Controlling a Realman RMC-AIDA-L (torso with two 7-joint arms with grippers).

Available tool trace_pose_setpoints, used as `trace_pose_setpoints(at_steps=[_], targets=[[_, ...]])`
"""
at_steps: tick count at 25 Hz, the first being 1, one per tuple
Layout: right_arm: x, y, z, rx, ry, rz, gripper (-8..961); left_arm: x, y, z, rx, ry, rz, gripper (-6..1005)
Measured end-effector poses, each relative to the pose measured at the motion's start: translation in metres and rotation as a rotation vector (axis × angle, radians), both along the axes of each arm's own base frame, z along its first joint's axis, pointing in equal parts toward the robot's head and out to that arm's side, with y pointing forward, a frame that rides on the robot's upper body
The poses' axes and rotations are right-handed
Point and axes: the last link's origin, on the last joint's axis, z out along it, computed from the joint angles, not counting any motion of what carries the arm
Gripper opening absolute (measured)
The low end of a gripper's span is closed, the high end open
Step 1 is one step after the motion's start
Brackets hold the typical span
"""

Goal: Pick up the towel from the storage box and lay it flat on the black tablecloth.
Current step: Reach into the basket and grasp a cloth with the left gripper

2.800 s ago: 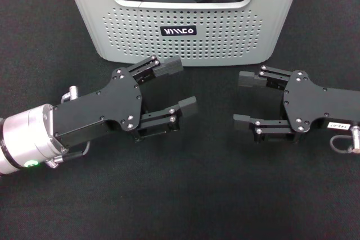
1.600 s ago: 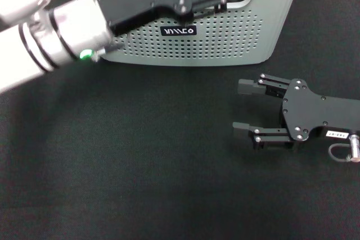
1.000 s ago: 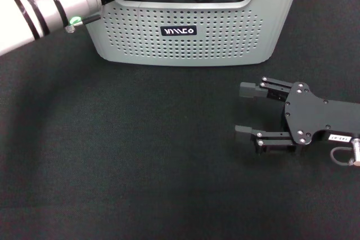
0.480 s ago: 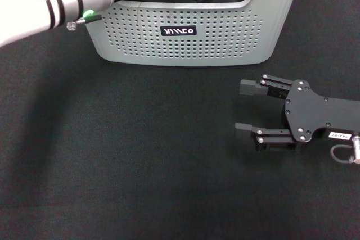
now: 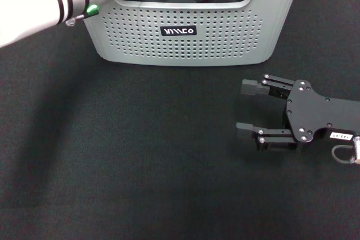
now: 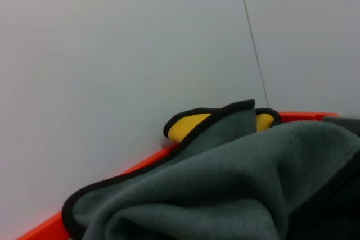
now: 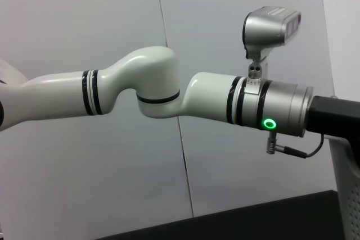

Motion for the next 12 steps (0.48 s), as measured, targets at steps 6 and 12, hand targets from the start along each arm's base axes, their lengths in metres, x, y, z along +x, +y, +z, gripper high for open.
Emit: trace_pose_setpoints(at_steps=[6,12], targets=[[0.000,0.000,0.000,0.000,-0.003,0.003,825,-0.001,-0.003,-0.007,-0.020,0.042,-0.007,712],[0.001,-0.001,0.000,-0.001,0.001,0.004,824,0.000,-0.004,-0.011,-0.018,0.050,-0.008,505]])
